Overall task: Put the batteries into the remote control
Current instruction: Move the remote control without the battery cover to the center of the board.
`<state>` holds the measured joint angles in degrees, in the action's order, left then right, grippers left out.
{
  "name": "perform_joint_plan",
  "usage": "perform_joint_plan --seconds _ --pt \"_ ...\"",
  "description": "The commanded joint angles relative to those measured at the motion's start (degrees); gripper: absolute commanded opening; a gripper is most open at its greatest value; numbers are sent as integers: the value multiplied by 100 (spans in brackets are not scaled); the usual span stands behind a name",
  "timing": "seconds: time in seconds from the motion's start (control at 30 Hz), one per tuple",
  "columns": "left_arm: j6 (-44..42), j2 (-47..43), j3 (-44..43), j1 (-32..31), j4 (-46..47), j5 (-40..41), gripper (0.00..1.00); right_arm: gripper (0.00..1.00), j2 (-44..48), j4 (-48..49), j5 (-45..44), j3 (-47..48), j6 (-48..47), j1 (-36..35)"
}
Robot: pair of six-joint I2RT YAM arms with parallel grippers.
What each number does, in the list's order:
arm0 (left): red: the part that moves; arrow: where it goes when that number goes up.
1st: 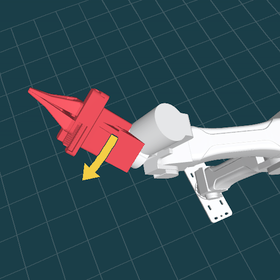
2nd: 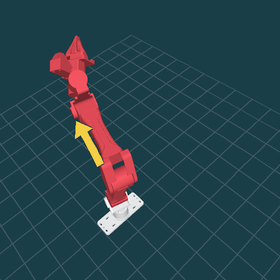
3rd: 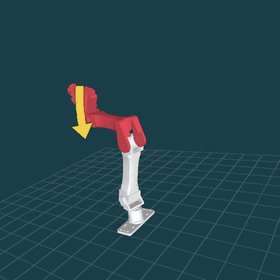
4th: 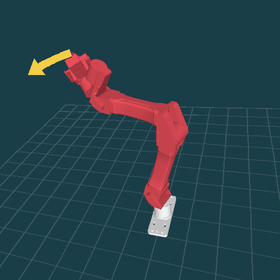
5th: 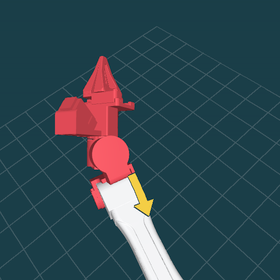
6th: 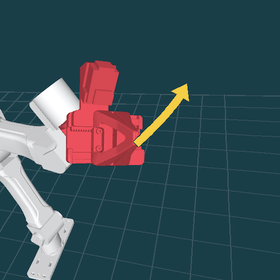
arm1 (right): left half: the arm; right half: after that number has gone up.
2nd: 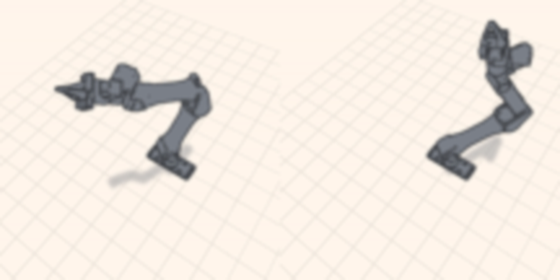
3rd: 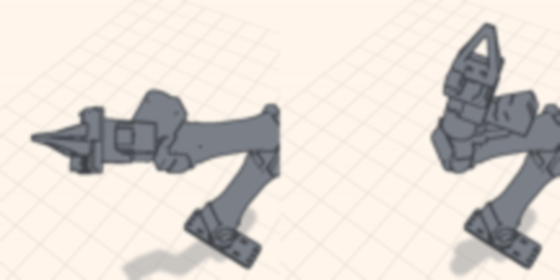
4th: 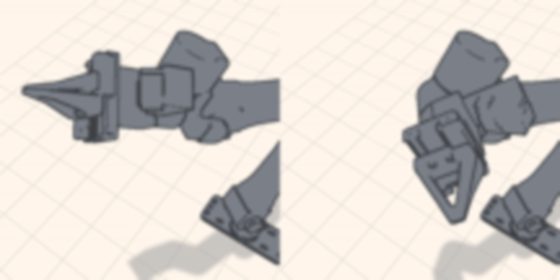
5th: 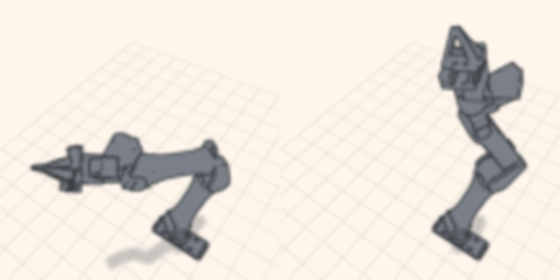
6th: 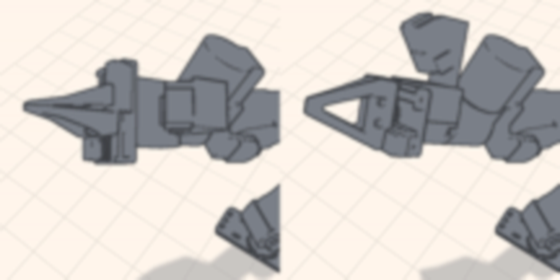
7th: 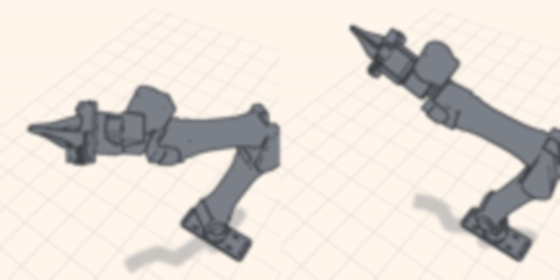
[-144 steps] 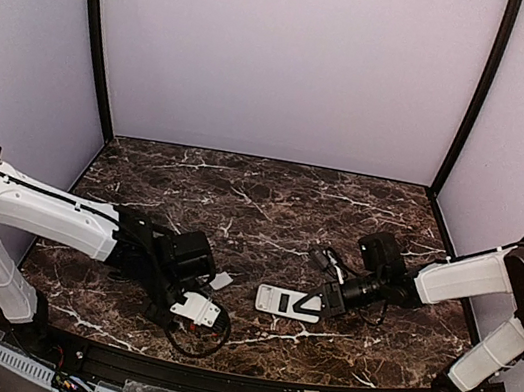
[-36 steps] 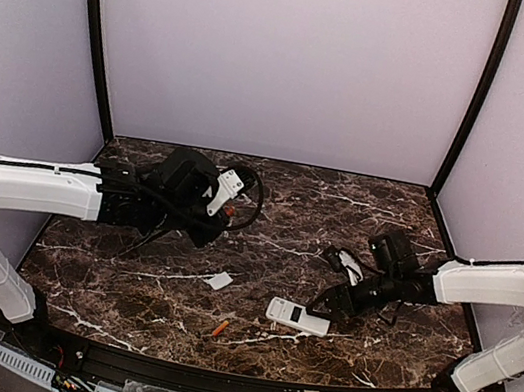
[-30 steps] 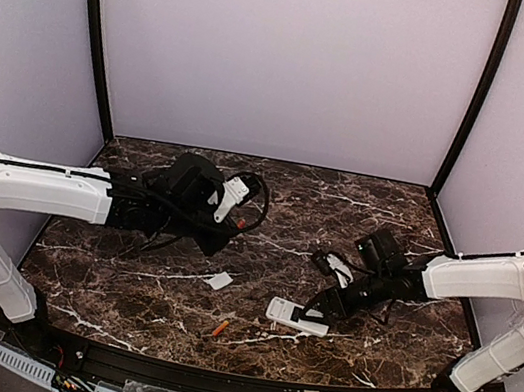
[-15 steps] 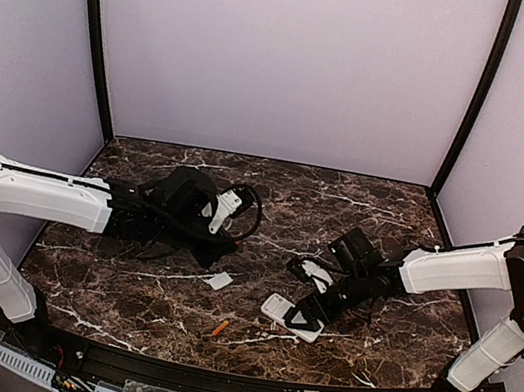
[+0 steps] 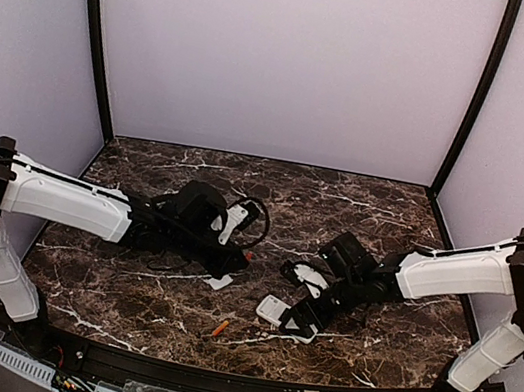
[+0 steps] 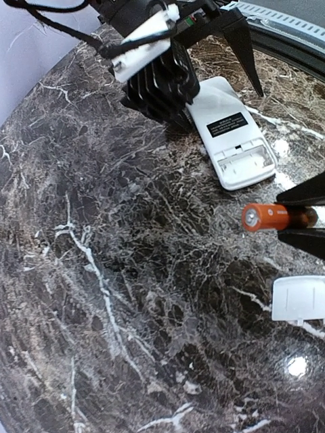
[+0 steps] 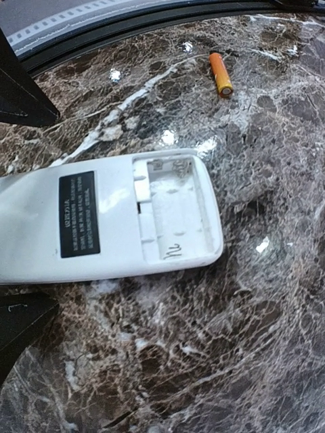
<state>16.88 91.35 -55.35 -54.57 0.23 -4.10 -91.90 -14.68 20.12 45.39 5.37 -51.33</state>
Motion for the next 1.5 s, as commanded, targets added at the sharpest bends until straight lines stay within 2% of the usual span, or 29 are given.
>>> perform_joint_plan --seconds 0.0,0.17,0.47,0.53,0.63,0.7,0.83,1.1,1.47 --pt "404 376 -283 -123 156 -298 0 85 250 -299 -584 -258 278 -83" --pt "541 611 -406 -222 188 -289 0 81 89 -430 -719 -215 428 -183" --pt "591 381 -212 -134 193 -161 0 77 -342 -945 -1280 36 352 -703" --pt "630 300 -120 -81 196 -153 0 75 -431 -983 -1339 95 324 -755" --pt "598 140 7 -43 174 -91 0 65 -644 -1067 -1588 339 182 -777" --pt "563 46 79 0 114 -1 0 64 -733 -1038 -1690 501 79 -777" --pt "522 -83 147 90 24 120 0 62 -997 -800 -1630 871 -170 -772" --pt "561 -35 171 250 7 124 0 48 -1583 -476 -1537 1769 -733 -757" --pt "613 -432 401 775 -196 500 0 47 -2181 -209 -1181 3017 -1396 -336"
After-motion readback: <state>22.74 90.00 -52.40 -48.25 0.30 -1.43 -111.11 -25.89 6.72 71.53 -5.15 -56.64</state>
